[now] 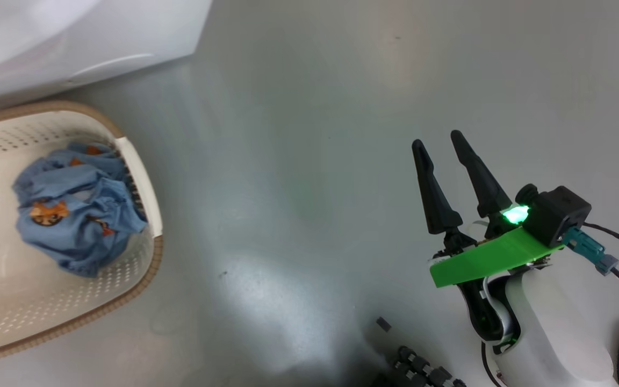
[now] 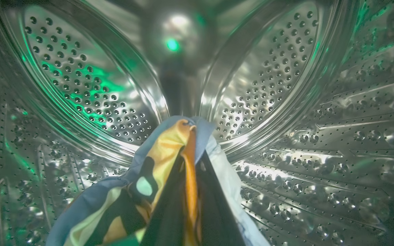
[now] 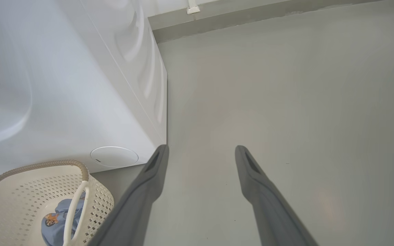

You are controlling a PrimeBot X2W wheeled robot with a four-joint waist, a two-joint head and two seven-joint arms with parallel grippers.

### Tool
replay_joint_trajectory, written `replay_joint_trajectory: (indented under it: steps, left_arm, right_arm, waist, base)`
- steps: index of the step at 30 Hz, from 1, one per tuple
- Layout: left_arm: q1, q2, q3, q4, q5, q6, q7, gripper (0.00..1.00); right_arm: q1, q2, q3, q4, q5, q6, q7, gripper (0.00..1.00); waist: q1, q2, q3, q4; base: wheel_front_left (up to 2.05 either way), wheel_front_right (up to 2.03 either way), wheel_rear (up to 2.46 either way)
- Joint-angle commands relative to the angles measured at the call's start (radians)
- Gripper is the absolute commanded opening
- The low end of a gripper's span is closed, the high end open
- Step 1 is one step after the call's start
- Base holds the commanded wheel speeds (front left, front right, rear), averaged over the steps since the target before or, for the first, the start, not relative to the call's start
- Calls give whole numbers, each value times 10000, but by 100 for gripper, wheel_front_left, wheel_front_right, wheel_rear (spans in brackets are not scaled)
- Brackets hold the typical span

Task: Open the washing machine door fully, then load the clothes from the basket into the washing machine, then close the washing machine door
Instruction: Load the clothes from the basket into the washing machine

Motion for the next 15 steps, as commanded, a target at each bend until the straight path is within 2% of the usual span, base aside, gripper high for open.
replay_joint_trajectory:
  steps: [1, 4, 5, 6, 15]
  left_arm:
    - [-292, 515, 98, -325, -52, -36, -105, 0]
    - [-378, 534, 135, -191, -175, -44, -119, 0]
    - [-395, 523, 108, -100, -186, -46, -70, 47]
    - [-407, 505, 93, 2, -213, -47, 4, 100]
    - [217, 258, -82, 710, -566, -61, 809, 100]
  right_arm:
    - [40, -40, 218, -273, 114, 44, -78, 100]
    - [13, -38, 243, -281, 200, 44, -78, 100]
    - [4, -38, 250, -271, 216, 44, -78, 100]
    - [-8, -38, 255, -255, 229, 44, -78, 100]
    - [-124, -37, 314, -33, 232, 44, -78, 100]
  waist:
    - [-1, 0, 264, -281]
    - [-1, 0, 254, -280]
    - [-1, 0, 239, -268]
    - [-1, 0, 219, -252]
    - [-1, 0, -374, -72]
  base:
    - [0, 0, 0]
    - [0, 0, 0]
    - [0, 0, 0]
    - [0, 0, 0]
    - [0, 0, 0]
